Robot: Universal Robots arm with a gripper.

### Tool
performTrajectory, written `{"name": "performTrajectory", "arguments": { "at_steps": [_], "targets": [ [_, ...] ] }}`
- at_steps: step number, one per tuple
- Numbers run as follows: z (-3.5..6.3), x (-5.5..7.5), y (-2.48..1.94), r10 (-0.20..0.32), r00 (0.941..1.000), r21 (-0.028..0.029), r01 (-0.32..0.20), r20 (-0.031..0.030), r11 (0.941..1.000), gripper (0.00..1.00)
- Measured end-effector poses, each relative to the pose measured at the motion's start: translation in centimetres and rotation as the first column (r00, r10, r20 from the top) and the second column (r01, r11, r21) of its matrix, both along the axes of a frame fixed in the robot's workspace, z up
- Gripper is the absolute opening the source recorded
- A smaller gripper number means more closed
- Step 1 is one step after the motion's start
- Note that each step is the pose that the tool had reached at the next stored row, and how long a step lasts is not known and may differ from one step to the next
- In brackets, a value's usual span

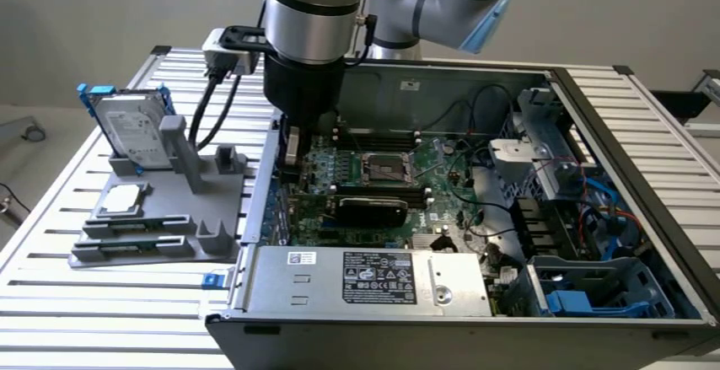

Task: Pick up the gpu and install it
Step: 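Press down on the gpu until it lock into place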

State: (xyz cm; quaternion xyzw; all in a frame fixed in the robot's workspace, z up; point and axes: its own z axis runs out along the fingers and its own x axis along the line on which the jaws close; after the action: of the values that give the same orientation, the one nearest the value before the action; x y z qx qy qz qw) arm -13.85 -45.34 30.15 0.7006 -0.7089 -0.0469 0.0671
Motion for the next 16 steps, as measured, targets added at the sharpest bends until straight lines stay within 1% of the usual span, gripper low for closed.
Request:
{"name": "performTrajectory", "arguments": {
  "at_steps": [5,16],
  "targets": [
    [0.02,0.31,0.00,0.002,1.0000,-0.0001,-0.002,-0.0001,1.0000,0.11],
    [-0.02,0.20,0.01,0.003,1.0000,-0.0003,-0.003,-0.0008,1.0000,0.11]
  ]
}}
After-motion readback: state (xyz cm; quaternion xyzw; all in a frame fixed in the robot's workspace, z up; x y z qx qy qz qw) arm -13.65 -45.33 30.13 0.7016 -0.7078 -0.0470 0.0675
